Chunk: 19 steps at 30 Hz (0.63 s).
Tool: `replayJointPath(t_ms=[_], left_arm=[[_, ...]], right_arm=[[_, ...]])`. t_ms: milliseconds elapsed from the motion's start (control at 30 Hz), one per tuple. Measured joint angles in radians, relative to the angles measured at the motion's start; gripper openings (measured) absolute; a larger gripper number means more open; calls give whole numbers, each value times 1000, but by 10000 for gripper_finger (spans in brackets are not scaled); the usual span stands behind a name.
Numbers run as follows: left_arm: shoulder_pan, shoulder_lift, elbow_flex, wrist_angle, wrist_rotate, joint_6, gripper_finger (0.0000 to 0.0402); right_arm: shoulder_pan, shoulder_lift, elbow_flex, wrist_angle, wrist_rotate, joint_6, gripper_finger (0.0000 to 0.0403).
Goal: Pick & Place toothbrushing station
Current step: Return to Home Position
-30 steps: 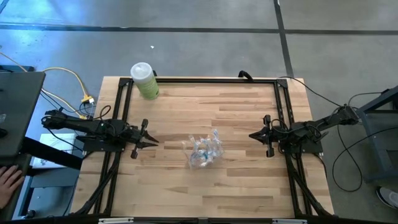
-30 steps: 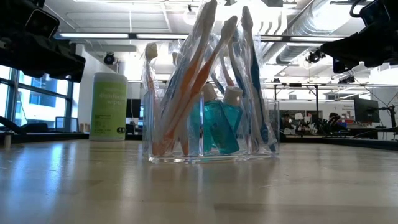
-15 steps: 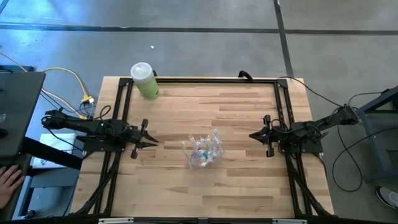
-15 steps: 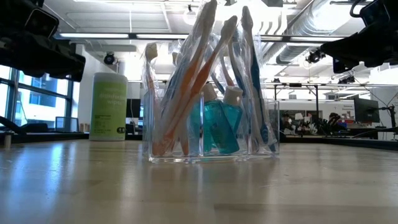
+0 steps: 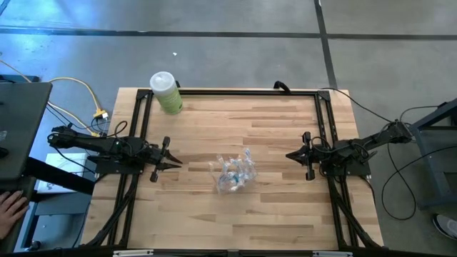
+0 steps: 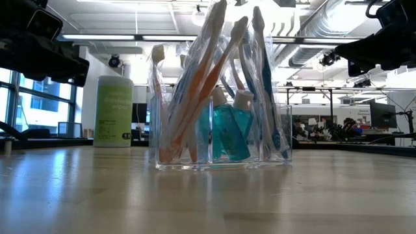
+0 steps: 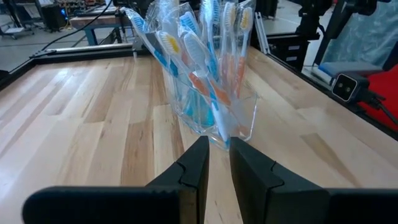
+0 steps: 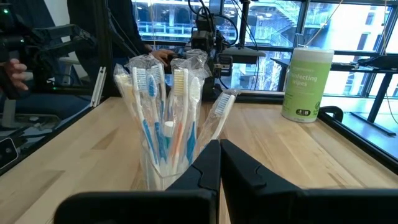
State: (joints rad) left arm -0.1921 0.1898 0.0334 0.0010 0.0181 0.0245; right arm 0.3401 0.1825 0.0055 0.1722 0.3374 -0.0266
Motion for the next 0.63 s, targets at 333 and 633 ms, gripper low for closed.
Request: replayJointPath(t_ms=[333,633], left_arm=[[0,0,0,1,-49,-33,58],[0,0,0,-1,-47,-83,58]], right_arm=[[0,0,0,0,0,0,2],[0,0,0,0,0,0,2]])
